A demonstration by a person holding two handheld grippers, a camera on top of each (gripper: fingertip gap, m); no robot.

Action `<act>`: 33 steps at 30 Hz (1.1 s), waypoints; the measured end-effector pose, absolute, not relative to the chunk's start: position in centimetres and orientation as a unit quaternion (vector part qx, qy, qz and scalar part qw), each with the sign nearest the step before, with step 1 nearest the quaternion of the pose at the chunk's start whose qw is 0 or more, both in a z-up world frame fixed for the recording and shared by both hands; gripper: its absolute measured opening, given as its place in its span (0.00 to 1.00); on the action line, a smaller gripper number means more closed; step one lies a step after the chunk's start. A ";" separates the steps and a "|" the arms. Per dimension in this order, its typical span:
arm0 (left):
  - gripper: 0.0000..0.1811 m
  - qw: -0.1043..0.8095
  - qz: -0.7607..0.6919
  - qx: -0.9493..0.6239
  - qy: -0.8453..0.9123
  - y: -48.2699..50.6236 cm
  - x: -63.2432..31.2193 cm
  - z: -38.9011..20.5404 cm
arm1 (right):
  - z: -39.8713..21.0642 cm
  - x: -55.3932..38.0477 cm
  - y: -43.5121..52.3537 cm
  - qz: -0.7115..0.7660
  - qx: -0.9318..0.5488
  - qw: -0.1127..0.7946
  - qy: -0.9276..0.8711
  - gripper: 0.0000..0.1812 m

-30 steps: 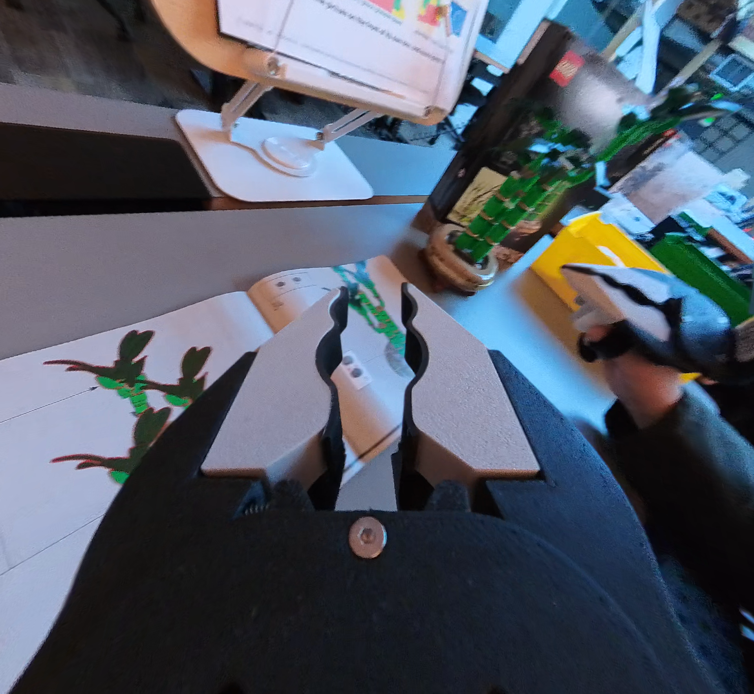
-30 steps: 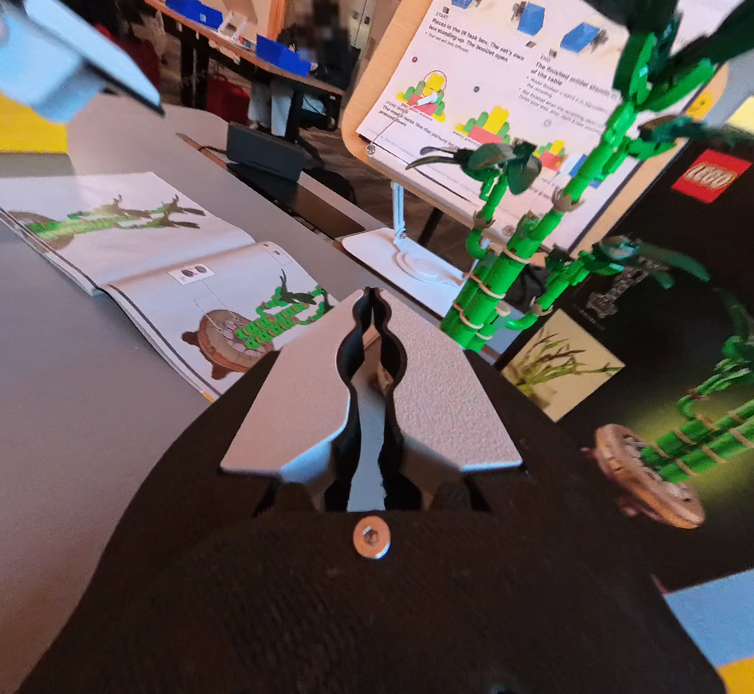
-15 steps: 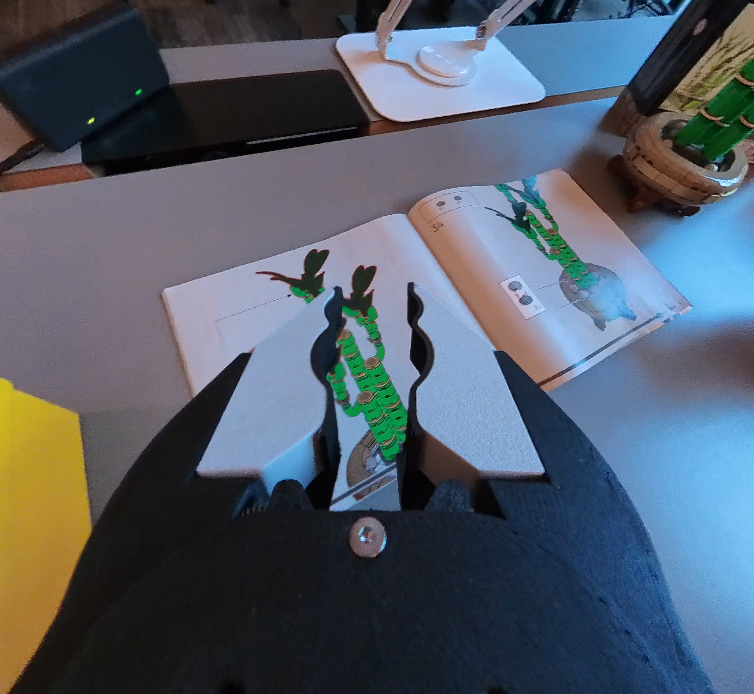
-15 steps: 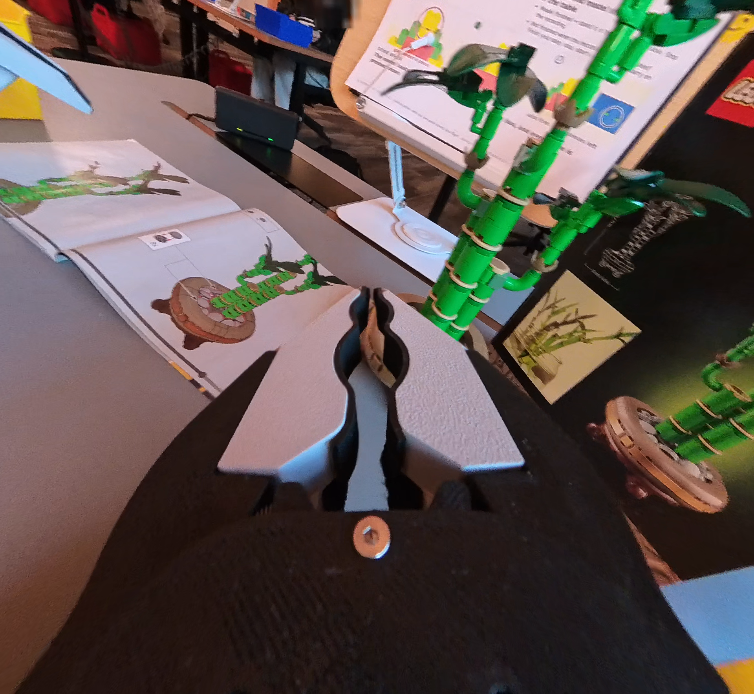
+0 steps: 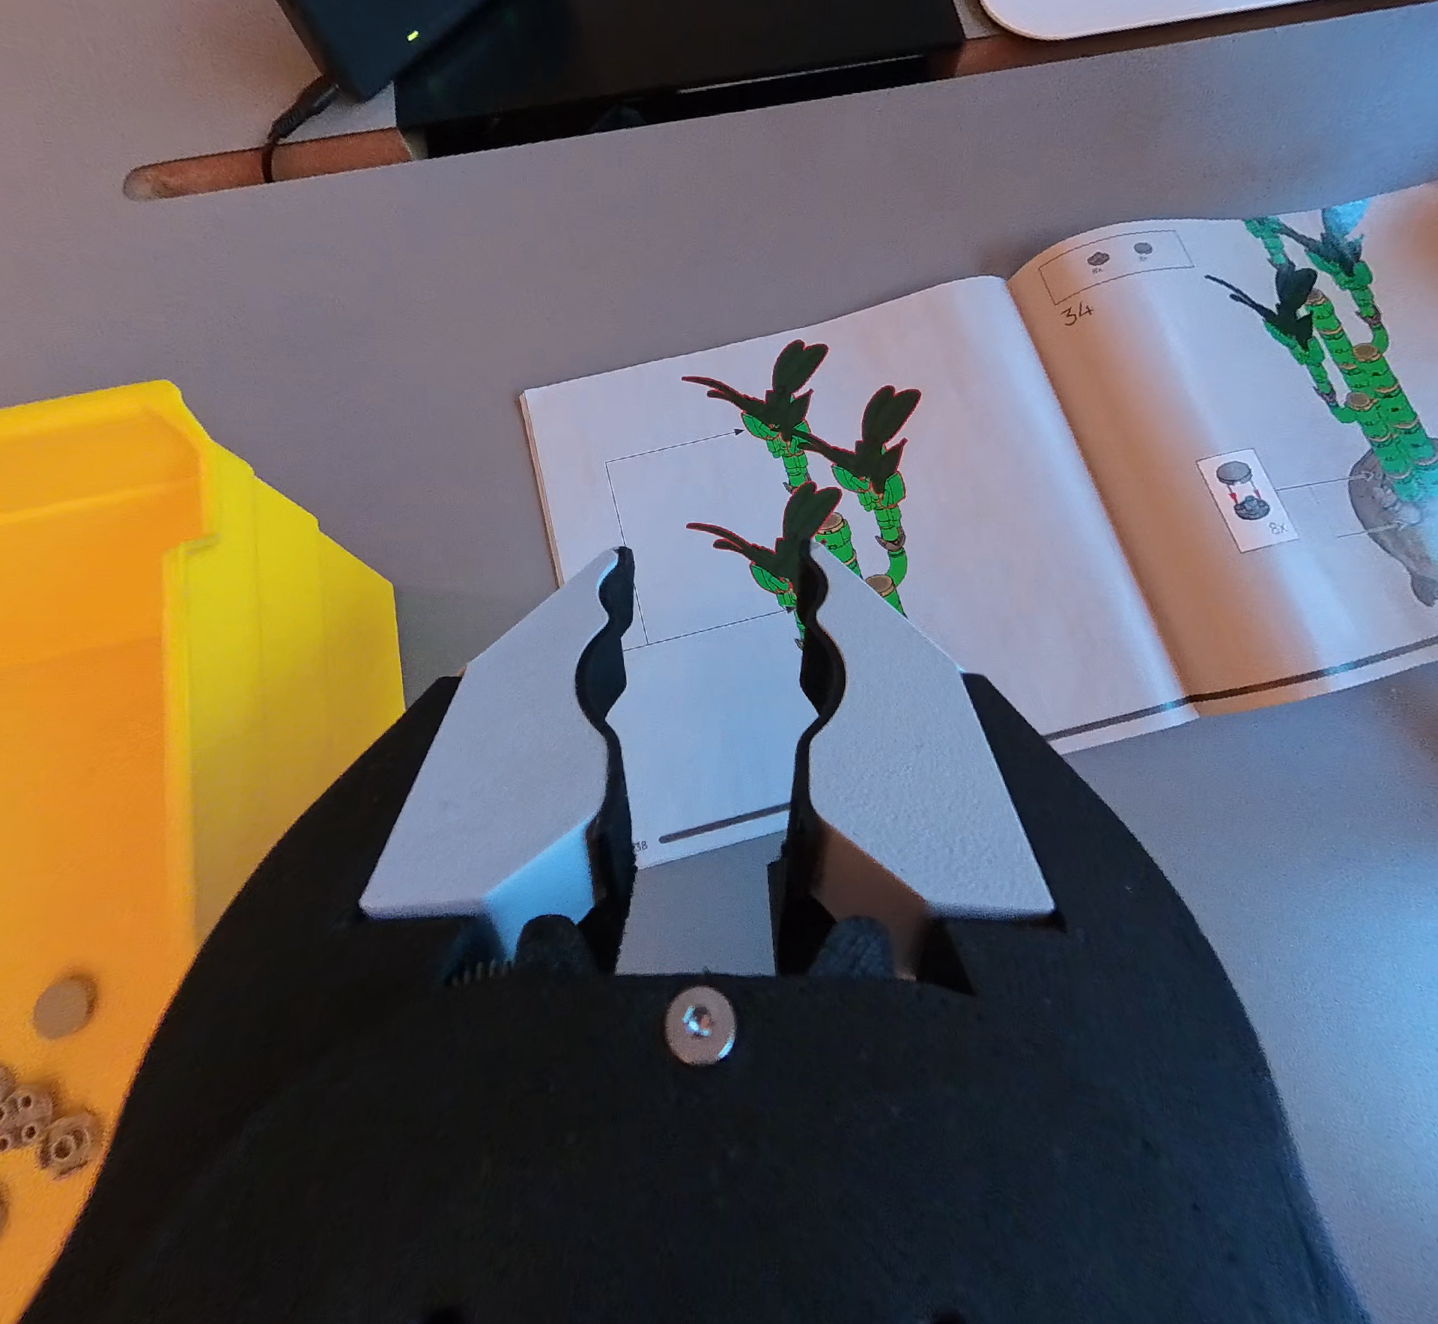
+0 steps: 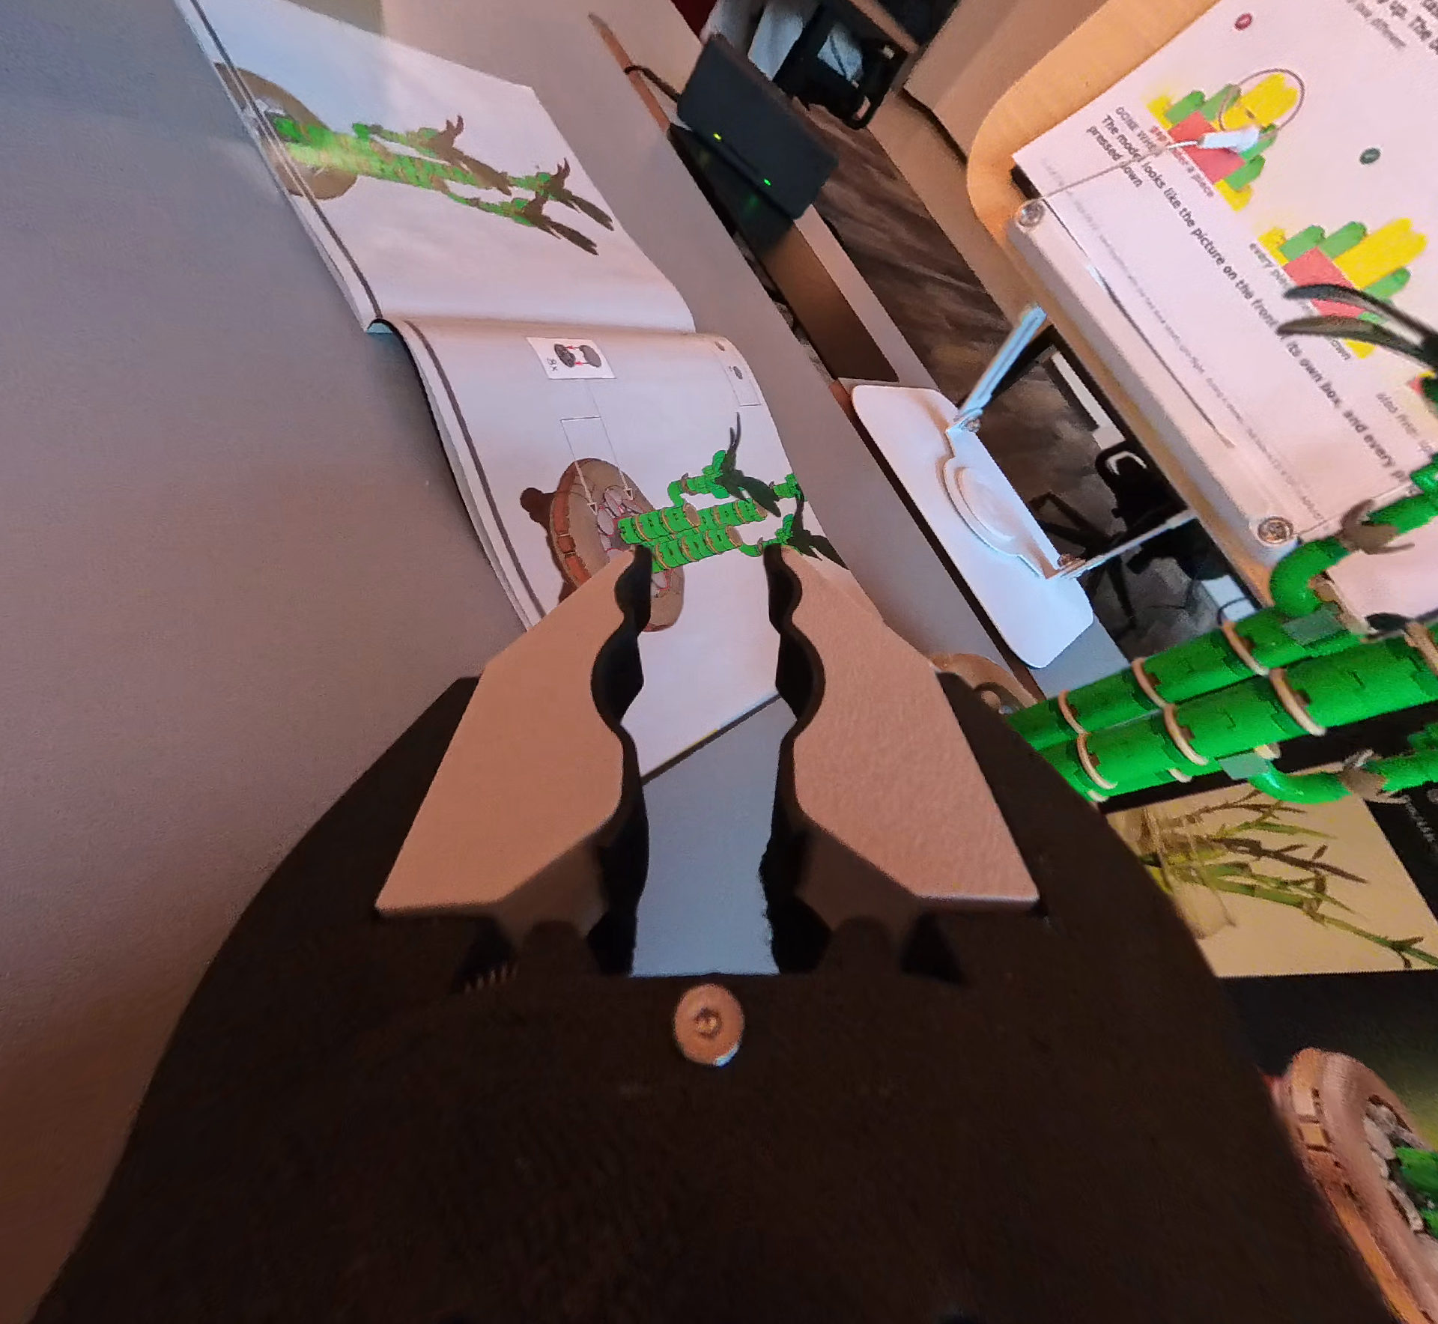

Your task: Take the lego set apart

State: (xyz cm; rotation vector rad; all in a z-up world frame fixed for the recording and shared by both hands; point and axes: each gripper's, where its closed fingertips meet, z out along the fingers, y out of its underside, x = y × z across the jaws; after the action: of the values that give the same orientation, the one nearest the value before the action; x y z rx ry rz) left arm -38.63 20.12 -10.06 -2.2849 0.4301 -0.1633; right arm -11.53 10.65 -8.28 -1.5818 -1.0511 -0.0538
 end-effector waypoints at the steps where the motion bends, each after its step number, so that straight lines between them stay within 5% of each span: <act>1: 0.23 0.393 -0.066 -0.902 0.168 20.2 -38.6 -10.2 | -8.3 -11.7 10.6 -0.023 -0.676 0.581 -0.452 0.16; 10: 0.15 0.472 -0.074 -0.868 0.138 21.1 -39.5 -7.0 | -7.5 -10.4 11.1 -0.012 -0.691 0.594 -0.411 0.16; 14: 0.00 0.529 -0.051 -0.836 0.136 20.9 -39.9 -4.2 | -6.3 -9.3 11.5 0.010 -0.702 0.616 -0.357 0.19; 26: 0.03 0.463 -0.093 -0.872 0.126 21.4 -39.7 -8.2 | -4.0 -7.9 11.4 0.057 -0.688 0.659 -0.299 0.17; 33: 0.21 0.381 -0.143 -0.907 0.109 20.5 -38.7 -11.0 | -6.0 -9.9 11.0 0.029 -0.690 0.623 -0.368 0.17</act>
State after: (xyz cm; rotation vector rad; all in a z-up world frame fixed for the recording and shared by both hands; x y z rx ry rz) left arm -38.66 20.46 -11.00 -2.3139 0.2786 -0.3638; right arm -9.94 11.02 -6.03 -1.5836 -0.8458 0.0674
